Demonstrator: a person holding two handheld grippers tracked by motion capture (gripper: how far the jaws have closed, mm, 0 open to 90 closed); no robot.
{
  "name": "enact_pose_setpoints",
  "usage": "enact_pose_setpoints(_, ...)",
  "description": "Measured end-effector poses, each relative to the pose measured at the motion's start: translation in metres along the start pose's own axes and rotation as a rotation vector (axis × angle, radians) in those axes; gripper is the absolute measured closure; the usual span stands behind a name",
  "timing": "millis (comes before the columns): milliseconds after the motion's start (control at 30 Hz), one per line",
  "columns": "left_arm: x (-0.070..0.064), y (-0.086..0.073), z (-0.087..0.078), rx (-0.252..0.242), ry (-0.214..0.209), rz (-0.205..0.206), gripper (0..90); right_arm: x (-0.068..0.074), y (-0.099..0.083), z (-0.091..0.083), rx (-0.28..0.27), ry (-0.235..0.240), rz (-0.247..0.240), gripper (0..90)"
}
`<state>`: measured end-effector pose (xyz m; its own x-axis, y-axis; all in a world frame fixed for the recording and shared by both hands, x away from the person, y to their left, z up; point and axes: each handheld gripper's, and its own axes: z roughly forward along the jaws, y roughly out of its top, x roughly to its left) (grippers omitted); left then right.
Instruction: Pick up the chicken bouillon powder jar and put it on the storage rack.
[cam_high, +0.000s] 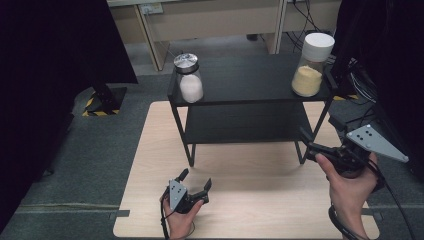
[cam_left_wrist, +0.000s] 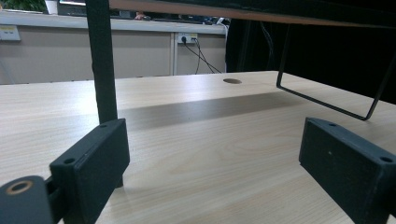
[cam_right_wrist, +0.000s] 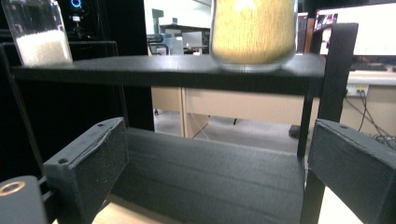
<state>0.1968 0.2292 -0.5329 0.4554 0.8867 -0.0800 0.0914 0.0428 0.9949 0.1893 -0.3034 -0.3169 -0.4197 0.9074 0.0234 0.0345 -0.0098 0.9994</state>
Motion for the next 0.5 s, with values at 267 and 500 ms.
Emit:
enact_pose_setpoints(267,0.000,0.000,0.000,-0.001,0.000,-0.001,8.0,-0.001,-0.018,-0.003,0.027,-0.002,0.011,5.2)
enact_pose_setpoints(500,0.000,0.000,0.000,-0.001,0.000,0.000,8.0,-0.004,-0.035,-0.007,0.055,-0.002,0.028,5.2)
